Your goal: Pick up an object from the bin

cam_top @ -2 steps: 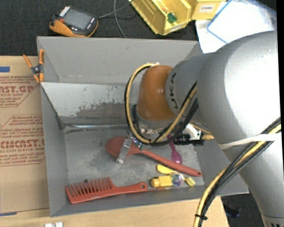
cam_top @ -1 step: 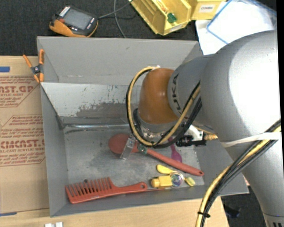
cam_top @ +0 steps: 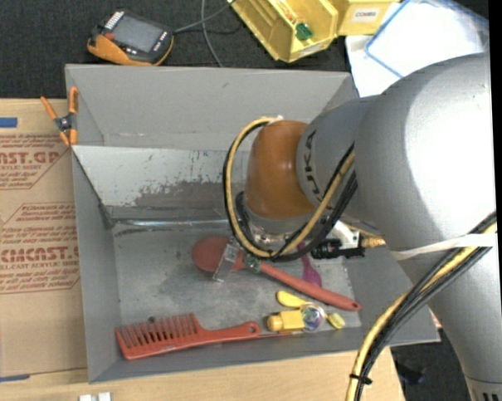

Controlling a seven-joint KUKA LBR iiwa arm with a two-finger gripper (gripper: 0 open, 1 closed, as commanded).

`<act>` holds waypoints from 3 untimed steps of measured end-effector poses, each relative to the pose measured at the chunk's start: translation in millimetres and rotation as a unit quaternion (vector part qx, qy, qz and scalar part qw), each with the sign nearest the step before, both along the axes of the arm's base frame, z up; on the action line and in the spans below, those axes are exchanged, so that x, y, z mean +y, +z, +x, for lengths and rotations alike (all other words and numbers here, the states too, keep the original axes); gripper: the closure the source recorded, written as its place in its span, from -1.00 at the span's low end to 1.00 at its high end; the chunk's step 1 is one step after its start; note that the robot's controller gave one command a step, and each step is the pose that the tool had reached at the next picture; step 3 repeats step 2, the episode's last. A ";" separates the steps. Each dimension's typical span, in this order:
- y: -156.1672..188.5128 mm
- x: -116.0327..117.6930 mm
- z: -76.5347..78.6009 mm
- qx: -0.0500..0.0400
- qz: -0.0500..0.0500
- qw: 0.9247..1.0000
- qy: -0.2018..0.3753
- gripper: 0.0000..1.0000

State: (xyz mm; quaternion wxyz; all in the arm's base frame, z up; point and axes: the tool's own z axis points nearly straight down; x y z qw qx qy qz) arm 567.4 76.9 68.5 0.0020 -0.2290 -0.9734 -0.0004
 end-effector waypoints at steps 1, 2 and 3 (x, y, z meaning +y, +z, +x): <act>22.7 0.0 -2.2 0.004 0.000 1.000 0.000 1.00; 49.4 0.1 -0.3 0.001 0.001 1.000 0.000 1.00; 49.4 0.1 -0.3 0.001 0.001 1.000 0.000 1.00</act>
Offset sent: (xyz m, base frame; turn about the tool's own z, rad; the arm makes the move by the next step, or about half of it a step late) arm -0.0023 -0.0001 0.0344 0.0002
